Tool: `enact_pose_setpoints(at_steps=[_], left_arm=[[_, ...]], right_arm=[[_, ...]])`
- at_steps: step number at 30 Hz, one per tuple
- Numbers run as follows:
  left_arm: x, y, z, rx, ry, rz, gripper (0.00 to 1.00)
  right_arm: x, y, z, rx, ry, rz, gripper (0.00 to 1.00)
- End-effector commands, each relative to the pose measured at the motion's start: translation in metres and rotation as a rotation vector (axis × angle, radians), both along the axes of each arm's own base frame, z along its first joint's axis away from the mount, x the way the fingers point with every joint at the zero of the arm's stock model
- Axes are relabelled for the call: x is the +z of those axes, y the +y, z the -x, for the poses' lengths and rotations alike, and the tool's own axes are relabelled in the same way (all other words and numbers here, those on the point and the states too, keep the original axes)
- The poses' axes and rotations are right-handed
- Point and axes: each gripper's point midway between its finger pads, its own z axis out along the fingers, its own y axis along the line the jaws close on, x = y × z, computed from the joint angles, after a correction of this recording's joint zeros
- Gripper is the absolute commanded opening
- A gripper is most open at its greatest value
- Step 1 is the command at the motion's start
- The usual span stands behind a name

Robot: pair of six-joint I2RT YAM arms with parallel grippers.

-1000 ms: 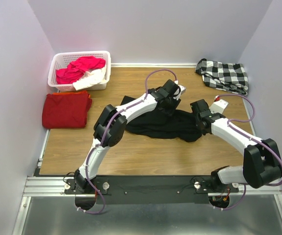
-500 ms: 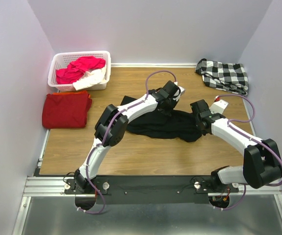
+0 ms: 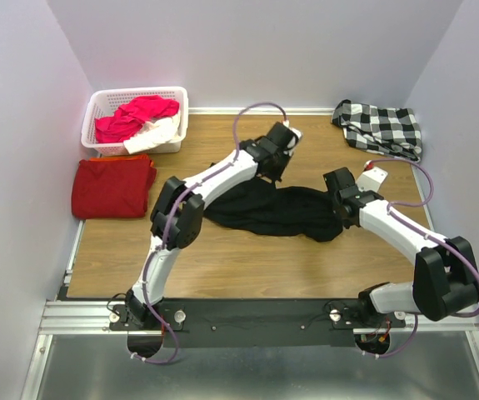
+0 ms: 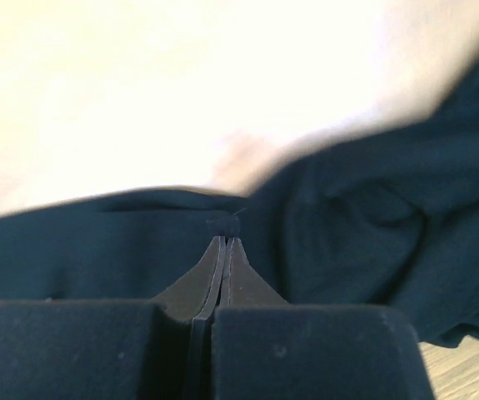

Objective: Fold and stack the t-shirts
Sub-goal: Flatten out the tshirt

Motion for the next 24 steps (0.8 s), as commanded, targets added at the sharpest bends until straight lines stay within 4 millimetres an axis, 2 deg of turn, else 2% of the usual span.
enact_pose_setpoints(at_steps=[1,3,4,6,7,8,10,11,12,13,14,15,16,18,19,21,22,24], left_arm=[[0.139,0.046,-0.050,0.195,-0.253,0.116,0.00],[0.163,0.065,-0.060,0.254,-0.298,0.133,0.00],[0.190,0.083,-0.069,0.298,-0.341,0.166,0.00],[0.216,0.102,-0.077,0.353,-0.390,0.200,0.00],[0.240,0.123,-0.083,0.398,-0.432,0.224,0.00],[0.253,0.134,-0.086,0.426,-0.462,0.234,0.00],[0.289,0.157,-0.086,0.480,-0.537,0.274,0.00],[0.299,0.176,-0.091,0.529,-0.572,0.273,0.00],[0.314,0.185,-0.092,0.553,-0.612,0.290,0.00],[0.331,0.197,-0.088,0.578,-0.648,0.307,0.00],[0.340,0.211,-0.090,0.608,-0.677,0.310,0.00],[0.353,0.219,-0.090,0.624,-0.714,0.327,0.00],[0.365,0.229,-0.088,0.639,-0.744,0.334,0.00],[0.380,0.247,-0.089,0.669,-0.782,0.344,0.00],[0.392,0.252,-0.087,0.676,-0.807,0.357,0.00],[0.402,0.265,-0.088,0.697,-0.827,0.360,0.00],[0.416,0.269,-0.084,0.701,-0.852,0.378,0.00],[0.429,0.276,-0.080,0.708,-0.883,0.392,0.00]], right_arm=[[0.056,-0.004,-0.026,0.004,-0.110,0.051,0.01],[0.077,-0.006,-0.035,0.007,-0.148,0.073,0.01],[0.100,-0.009,-0.045,0.004,-0.186,0.091,0.01],[0.121,-0.012,-0.054,0.001,-0.216,0.111,0.01],[0.134,-0.018,-0.058,-0.003,-0.222,0.136,0.01],[0.154,-0.019,-0.066,-0.009,-0.260,0.136,0.01],[0.177,-0.027,-0.075,-0.011,-0.282,0.156,0.01],[0.184,-0.030,-0.080,-0.011,-0.287,0.167,0.01],[0.208,-0.032,-0.087,-0.014,-0.332,0.163,0.01],[0.218,-0.039,-0.091,-0.008,-0.331,0.182,0.01],[0.227,-0.042,-0.098,-0.001,-0.338,0.185,0.01],[0.249,-0.043,-0.105,0.003,-0.381,0.182,0.01],[0.261,-0.048,-0.111,0.026,-0.383,0.193,0.01],[0.274,-0.048,-0.125,0.049,-0.386,0.208,0.01],[0.303,-0.049,-0.130,0.073,-0.428,0.225,0.01],[0.319,-0.047,-0.140,0.094,-0.437,0.251,0.01],[0.341,-0.050,-0.141,0.095,-0.466,0.273,0.01],[0.363,-0.050,-0.141,0.092,-0.502,0.289,0.01]])
